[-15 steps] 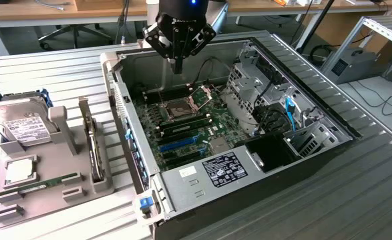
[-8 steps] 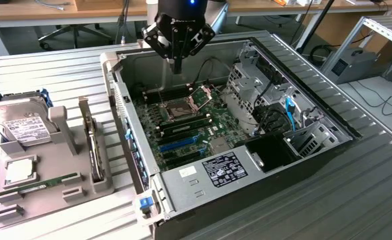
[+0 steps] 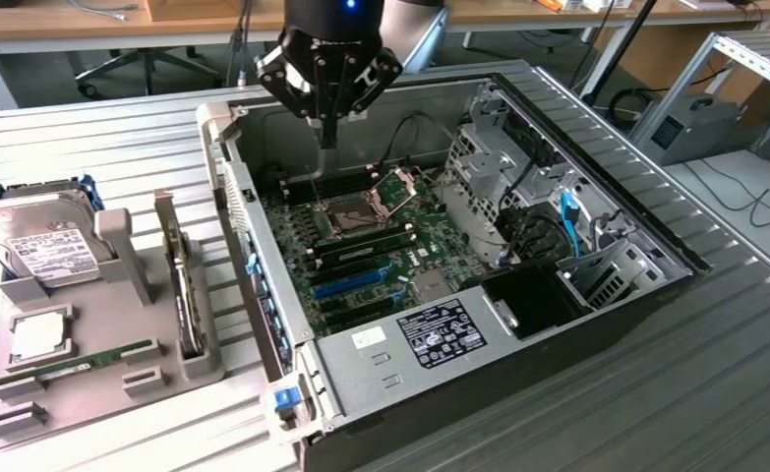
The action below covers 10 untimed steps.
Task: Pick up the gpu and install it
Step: 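Reach for the gpu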
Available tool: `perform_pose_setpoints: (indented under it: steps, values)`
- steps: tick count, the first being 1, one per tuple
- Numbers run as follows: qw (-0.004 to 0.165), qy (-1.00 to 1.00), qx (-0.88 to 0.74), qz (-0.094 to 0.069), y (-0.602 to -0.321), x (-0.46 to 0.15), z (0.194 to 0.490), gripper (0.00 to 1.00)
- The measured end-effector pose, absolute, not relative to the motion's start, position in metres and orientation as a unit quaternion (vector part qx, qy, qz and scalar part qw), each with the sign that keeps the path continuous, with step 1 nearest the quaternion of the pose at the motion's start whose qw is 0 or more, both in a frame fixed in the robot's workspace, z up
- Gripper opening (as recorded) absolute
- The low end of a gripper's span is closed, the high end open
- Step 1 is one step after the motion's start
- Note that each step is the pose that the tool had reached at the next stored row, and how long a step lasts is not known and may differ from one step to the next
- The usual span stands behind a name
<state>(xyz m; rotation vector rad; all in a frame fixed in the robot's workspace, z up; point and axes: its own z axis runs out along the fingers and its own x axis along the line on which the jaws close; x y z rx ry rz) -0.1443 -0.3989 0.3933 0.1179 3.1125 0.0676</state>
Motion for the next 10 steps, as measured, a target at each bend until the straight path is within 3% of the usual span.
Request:
perform_pose_setpoints:
  steps: [10]
  values:
    - [0.013,0.999,0.038,0.022,-0.399,-0.160,0.393,0.11]
